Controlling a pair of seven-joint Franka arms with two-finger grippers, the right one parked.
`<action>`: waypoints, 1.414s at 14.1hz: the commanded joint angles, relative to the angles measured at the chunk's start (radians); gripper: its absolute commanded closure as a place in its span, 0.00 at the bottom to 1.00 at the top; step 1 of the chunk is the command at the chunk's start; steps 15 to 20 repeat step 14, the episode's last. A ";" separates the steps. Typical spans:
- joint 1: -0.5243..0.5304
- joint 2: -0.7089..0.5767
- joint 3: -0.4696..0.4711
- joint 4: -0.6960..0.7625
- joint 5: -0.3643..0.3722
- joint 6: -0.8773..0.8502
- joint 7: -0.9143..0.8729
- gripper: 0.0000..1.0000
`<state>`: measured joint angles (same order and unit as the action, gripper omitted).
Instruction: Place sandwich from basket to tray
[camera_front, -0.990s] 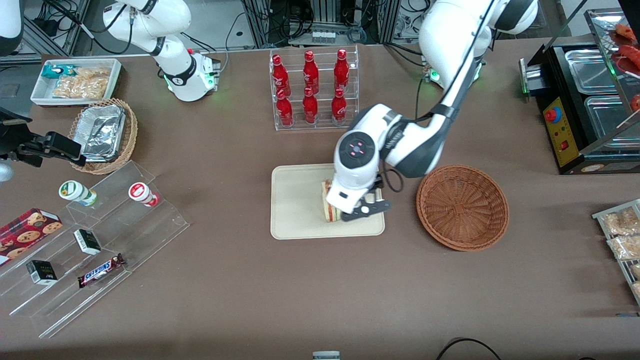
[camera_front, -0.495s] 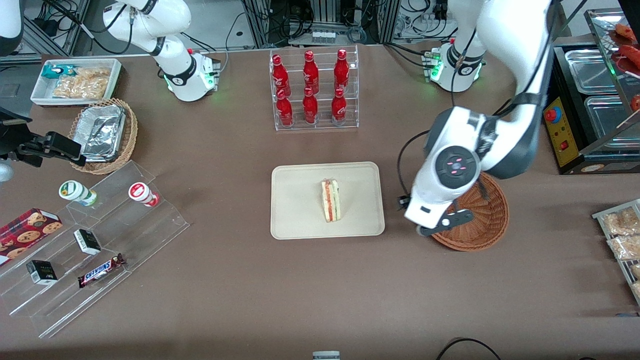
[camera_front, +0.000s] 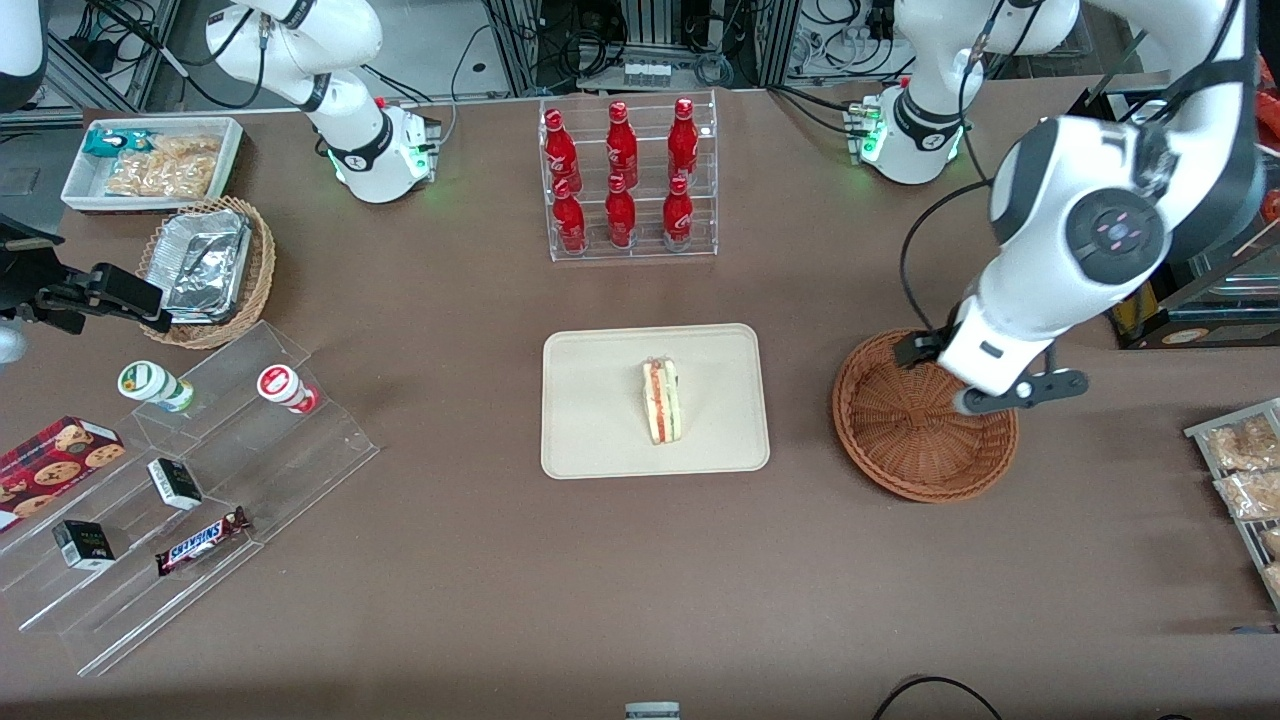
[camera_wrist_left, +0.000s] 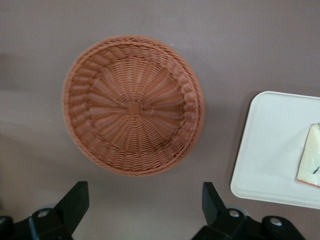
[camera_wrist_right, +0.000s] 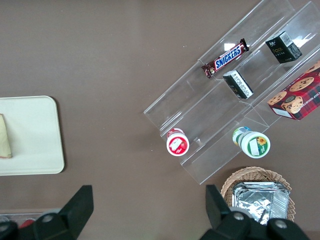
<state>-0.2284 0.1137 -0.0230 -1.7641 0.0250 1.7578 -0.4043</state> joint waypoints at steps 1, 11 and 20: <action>0.123 -0.139 -0.078 -0.086 0.004 -0.027 0.099 0.00; 0.239 -0.154 -0.029 0.086 -0.045 -0.170 0.378 0.00; 0.228 -0.152 0.002 0.109 -0.094 -0.199 0.386 0.00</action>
